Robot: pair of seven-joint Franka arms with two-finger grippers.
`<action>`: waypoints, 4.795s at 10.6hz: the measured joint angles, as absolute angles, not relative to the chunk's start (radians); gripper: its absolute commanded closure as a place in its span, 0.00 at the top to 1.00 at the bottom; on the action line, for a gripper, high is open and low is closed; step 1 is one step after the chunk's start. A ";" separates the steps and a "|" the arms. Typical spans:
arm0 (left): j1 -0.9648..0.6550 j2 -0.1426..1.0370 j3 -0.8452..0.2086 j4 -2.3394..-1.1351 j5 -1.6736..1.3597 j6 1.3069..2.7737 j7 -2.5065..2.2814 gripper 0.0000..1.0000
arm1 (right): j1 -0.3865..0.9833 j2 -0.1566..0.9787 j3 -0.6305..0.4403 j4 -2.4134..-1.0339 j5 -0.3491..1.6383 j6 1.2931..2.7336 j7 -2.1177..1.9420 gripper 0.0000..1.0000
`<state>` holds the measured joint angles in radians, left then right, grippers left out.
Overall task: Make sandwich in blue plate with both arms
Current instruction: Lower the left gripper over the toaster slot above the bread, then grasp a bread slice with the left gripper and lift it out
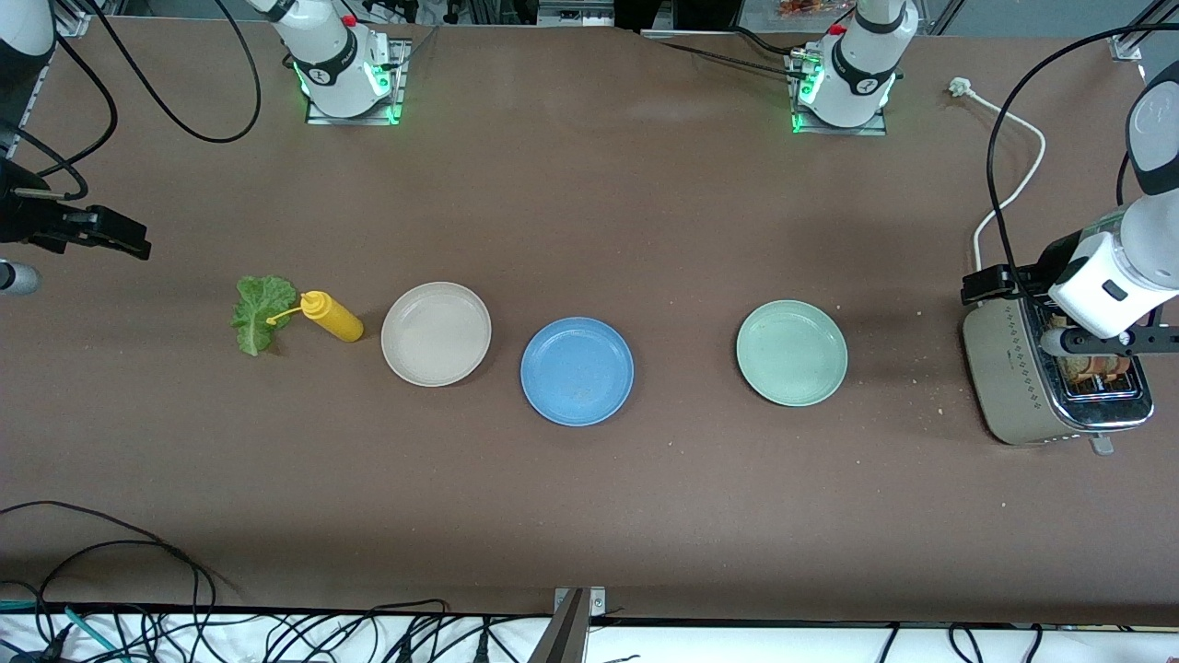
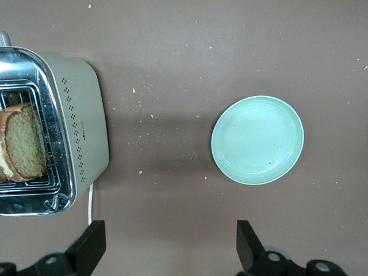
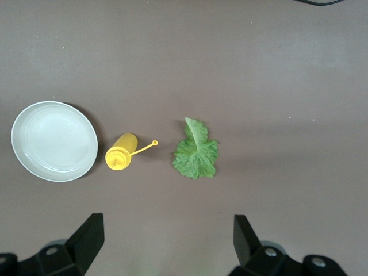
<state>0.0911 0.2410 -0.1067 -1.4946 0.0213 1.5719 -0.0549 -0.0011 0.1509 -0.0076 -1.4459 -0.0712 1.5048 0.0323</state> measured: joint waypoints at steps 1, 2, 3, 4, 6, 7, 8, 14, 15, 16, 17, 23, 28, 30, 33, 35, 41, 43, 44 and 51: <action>0.092 0.241 -0.106 -1.495 0.021 1.572 -0.055 1.00 | -0.001 0.151 -0.008 -1.446 -0.071 1.505 0.032 1.00; 0.092 0.241 -0.106 -1.495 0.021 1.572 -0.055 1.00 | -0.001 0.151 -0.008 -1.446 -0.071 1.505 0.032 1.00; 0.092 0.241 -0.106 -1.495 0.021 1.572 -0.055 1.00 | -0.001 0.151 -0.008 -1.446 -0.071 1.505 0.032 1.00; 0.092 0.241 -0.106 -1.495 0.021 1.572 -0.055 1.00 | -0.001 0.151 -0.008 -1.446 -0.071 1.505 0.032 1.00; 0.092 0.241 -0.105 -1.495 0.021 1.571 -0.055 1.00 | -0.001 0.151 -0.008 -1.446 -0.071 1.505 0.032 1.00; 0.093 0.241 -0.105 -1.495 0.021 1.571 -0.055 1.00 | -0.001 0.151 -0.008 -1.446 -0.071 1.505 0.032 1.00; 0.093 0.242 -0.104 -1.495 0.021 1.571 -0.055 1.00 | -0.001 0.151 -0.008 -1.446 -0.071 1.505 0.032 1.00; 0.100 0.244 -0.103 -1.496 0.021 1.571 -0.055 1.00 | -0.005 0.151 -0.010 -1.446 -0.071 1.505 0.033 1.00; 0.100 0.244 -0.103 -1.497 0.021 1.571 -0.055 1.00 | -0.007 0.151 -0.010 -1.446 -0.071 1.505 0.033 1.00; 0.102 0.244 -0.103 -1.497 0.021 1.571 -0.055 1.00 | -0.008 0.151 -0.010 -1.446 -0.071 1.505 0.033 1.00; 0.106 0.245 -0.102 -1.497 0.021 1.571 -0.055 1.00 | -0.008 0.151 -0.010 -1.446 -0.071 1.505 0.033 1.00; 0.230 0.258 -0.092 -1.497 0.022 1.572 -0.020 1.00 | -0.009 0.151 -0.010 -1.446 -0.071 1.505 0.033 1.00; 0.316 0.345 -0.090 -1.498 0.038 1.673 0.061 0.91 | -0.009 0.151 -0.010 -1.446 -0.071 1.505 0.033 1.00; 0.335 0.402 -0.089 -1.497 0.081 1.694 0.081 0.83 | -0.009 0.151 -0.010 -1.446 -0.071 1.505 0.033 1.00; 0.338 0.458 -0.089 -1.497 0.138 1.727 0.089 0.80 | -0.009 0.152 -0.010 -1.446 -0.071 1.505 0.033 1.00; 0.338 0.461 -0.089 -1.496 0.151 1.727 0.090 0.80 | -0.011 0.152 -0.010 -1.446 -0.071 1.505 0.033 1.00; 0.338 0.485 -0.090 -1.494 0.233 1.732 0.102 0.80 | -0.016 0.152 -0.014 -1.446 -0.071 1.505 0.033 1.00; 0.336 0.488 -0.093 -1.494 0.233 1.734 0.102 0.76 | -0.016 0.152 -0.014 -1.446 -0.071 1.505 0.033 1.00; 0.333 0.488 -0.094 -1.494 0.233 1.734 0.102 0.73 | -0.016 0.152 -0.014 -1.446 -0.071 1.505 0.033 1.00; 0.335 0.491 -0.095 -1.494 0.233 1.735 0.123 0.00 | -0.016 0.153 -0.014 -1.446 -0.071 1.505 0.033 1.00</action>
